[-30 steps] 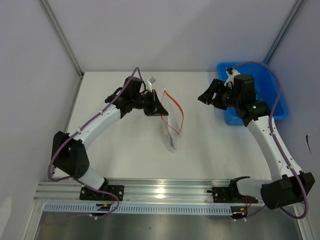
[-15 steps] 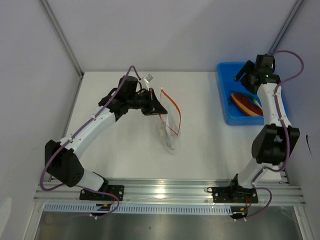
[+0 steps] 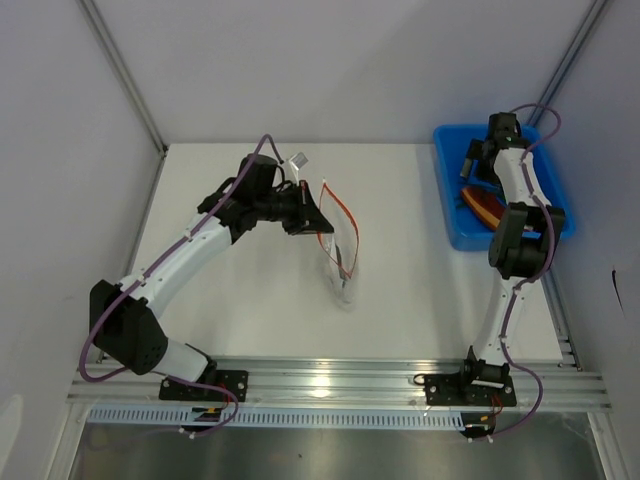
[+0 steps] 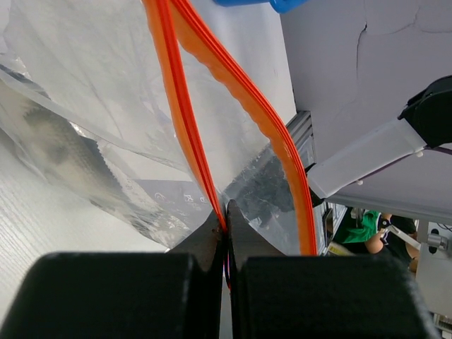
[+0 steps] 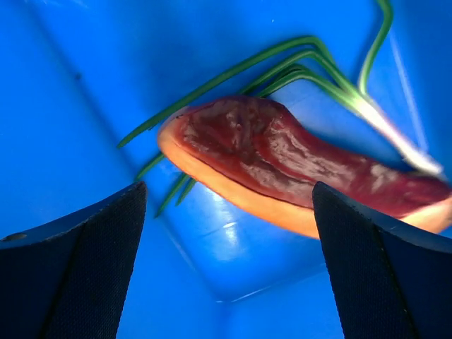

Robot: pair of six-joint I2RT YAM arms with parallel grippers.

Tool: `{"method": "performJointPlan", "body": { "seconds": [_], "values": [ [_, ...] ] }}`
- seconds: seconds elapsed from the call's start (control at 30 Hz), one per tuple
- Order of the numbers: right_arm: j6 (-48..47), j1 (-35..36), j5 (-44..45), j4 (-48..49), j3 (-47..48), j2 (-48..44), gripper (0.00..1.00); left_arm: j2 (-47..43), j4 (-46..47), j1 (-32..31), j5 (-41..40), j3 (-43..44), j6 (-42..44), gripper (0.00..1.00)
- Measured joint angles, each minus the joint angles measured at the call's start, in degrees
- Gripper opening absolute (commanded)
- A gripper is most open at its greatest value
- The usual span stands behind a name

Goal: Place the food in the zip-top bag and seal the zipper
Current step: Pick up the fake food from the bin.

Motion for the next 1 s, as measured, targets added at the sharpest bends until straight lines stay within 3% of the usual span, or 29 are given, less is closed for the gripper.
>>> {"method": "performJointPlan", "body": {
  "seconds": [0.33,1.0],
  "values": [
    [-14.91,3.69,3.65,-0.76,1.95,3.06,0.99,0.35,-1.03,0.0,0.11,0.39,1.05,0.01],
    [-20.44,2.89,4.24,-3.1,3.89,9.84,0.99,1.49,-3.72,0.0,0.61,0.98,2.47,0.01]
  ]
}}
